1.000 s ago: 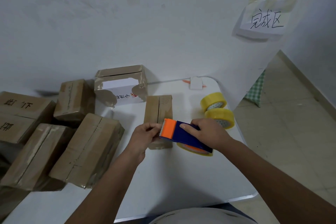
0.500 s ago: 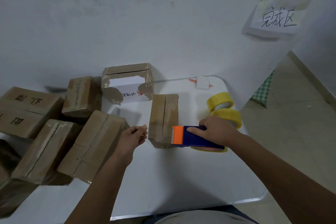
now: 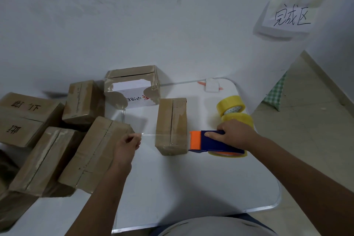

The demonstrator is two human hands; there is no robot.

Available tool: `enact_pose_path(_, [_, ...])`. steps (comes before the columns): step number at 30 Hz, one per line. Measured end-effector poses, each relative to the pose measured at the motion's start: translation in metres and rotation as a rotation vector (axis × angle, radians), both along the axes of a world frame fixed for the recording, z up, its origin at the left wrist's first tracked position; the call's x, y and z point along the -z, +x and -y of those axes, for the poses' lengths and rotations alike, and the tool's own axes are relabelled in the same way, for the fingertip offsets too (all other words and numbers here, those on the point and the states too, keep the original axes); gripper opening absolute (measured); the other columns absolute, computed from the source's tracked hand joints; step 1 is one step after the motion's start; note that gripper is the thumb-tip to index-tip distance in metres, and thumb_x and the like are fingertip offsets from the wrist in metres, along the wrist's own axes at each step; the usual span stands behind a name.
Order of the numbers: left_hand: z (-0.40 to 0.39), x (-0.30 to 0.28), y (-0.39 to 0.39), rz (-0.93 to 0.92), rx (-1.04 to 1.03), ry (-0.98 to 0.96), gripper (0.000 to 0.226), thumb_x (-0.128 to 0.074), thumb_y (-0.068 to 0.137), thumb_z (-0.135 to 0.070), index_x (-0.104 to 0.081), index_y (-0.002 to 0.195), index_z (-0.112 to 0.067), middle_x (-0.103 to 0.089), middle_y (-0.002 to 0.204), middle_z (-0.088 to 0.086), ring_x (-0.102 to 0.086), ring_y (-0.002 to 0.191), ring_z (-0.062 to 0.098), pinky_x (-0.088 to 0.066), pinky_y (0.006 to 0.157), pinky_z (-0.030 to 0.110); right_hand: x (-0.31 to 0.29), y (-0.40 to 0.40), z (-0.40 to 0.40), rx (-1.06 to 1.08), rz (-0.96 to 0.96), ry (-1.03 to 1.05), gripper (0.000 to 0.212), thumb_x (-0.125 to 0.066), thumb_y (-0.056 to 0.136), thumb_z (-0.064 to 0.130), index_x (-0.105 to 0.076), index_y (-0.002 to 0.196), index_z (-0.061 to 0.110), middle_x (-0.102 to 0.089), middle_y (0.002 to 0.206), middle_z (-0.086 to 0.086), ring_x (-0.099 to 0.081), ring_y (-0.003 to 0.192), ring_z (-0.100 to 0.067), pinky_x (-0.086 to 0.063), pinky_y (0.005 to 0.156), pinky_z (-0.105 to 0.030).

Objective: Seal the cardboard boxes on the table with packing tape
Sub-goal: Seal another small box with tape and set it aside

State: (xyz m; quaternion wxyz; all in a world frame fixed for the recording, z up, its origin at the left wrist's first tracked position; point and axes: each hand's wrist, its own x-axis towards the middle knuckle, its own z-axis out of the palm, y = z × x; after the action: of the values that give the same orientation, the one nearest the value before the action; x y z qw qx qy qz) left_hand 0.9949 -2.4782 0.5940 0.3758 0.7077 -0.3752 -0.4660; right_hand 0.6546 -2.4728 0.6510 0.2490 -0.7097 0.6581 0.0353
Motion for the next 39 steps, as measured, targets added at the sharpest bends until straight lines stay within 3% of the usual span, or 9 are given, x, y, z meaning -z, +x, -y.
enact_pose_path(4, [-0.010,0.011,-0.002,-0.085,-0.012,0.069,0.016,-0.063,0.096,-0.021,-0.068,0.098,-0.006,-0.066,0.092,0.009,-0.062,0.087,0.019,-0.051,0.082,0.027,0.007,-0.009,-0.001,0.016,-0.022,-0.001,0.067,-0.037,0.084,0.077,-0.066,0.076,0.017,-0.063,0.068,-0.001,-0.060,0.065,-0.015,-0.047,0.062,-0.031])
enact_pose_path(12, [-0.013,0.021,-0.009,-0.084,-0.153,0.111,0.012,-0.067,0.094,-0.023,-0.068,0.088,-0.013,-0.067,0.086,0.005,-0.062,0.084,0.017,-0.049,0.070,0.024,0.015,-0.001,0.002,0.049,-0.063,-0.038,0.059,-0.032,0.082,0.080,-0.057,0.070,0.028,-0.058,0.065,0.006,-0.058,0.065,-0.012,-0.051,0.066,-0.035])
enact_pose_path(16, [-0.018,0.021,-0.013,-0.053,-0.151,0.114,0.012,-0.066,0.094,-0.026,-0.066,0.089,-0.015,-0.066,0.090,0.004,-0.062,0.087,0.017,-0.048,0.071,0.024,0.016,-0.001,0.005,0.019,-0.075,-0.027,0.056,-0.034,0.083,0.079,-0.053,0.066,0.029,-0.055,0.063,0.007,-0.057,0.062,-0.010,-0.045,0.059,-0.028])
enact_pose_path(20, [-0.023,0.022,-0.020,-0.048,-0.127,0.141,0.017,-0.067,0.092,-0.030,-0.064,0.093,-0.014,-0.064,0.092,0.005,-0.059,0.091,0.020,-0.046,0.080,0.033,0.017,-0.001,0.005,0.005,-0.085,-0.015,0.056,-0.035,0.084,0.078,-0.053,0.065,0.029,-0.055,0.062,0.007,-0.056,0.061,-0.009,-0.043,0.058,-0.026])
enact_pose_path(25, [-0.022,0.023,-0.029,0.010,-0.048,0.197,0.045,-0.075,0.084,-0.043,-0.055,0.110,-0.013,-0.058,0.104,0.002,-0.055,0.100,0.020,-0.046,0.089,0.037,0.022,0.003,0.008,-0.010,-0.108,0.000,0.054,-0.037,0.087,0.075,-0.048,0.064,0.028,-0.053,0.062,0.007,-0.053,0.059,-0.008,-0.037,0.055,-0.023])
enact_pose_path(31, [-0.015,0.029,-0.031,0.032,0.013,0.231,0.055,-0.080,0.078,-0.045,-0.050,0.115,-0.016,-0.053,0.102,-0.001,-0.051,0.091,0.010,-0.040,0.076,0.029,0.031,0.009,0.009,-0.021,-0.185,0.009,0.060,-0.033,0.088,0.076,-0.056,0.072,0.022,-0.056,0.068,0.004,-0.053,0.061,-0.009,-0.034,0.051,-0.024])
enact_pose_path(39, [0.005,0.031,-0.003,0.104,0.026,0.205,0.056,-0.081,0.078,-0.043,-0.050,0.115,-0.014,-0.053,0.100,0.000,-0.051,0.086,0.007,-0.039,0.065,0.022,0.034,0.045,0.008,-0.001,-0.130,0.011,0.067,-0.031,0.092,0.071,-0.063,0.085,0.011,-0.060,0.076,-0.003,-0.061,0.073,-0.018,-0.048,0.067,-0.031])
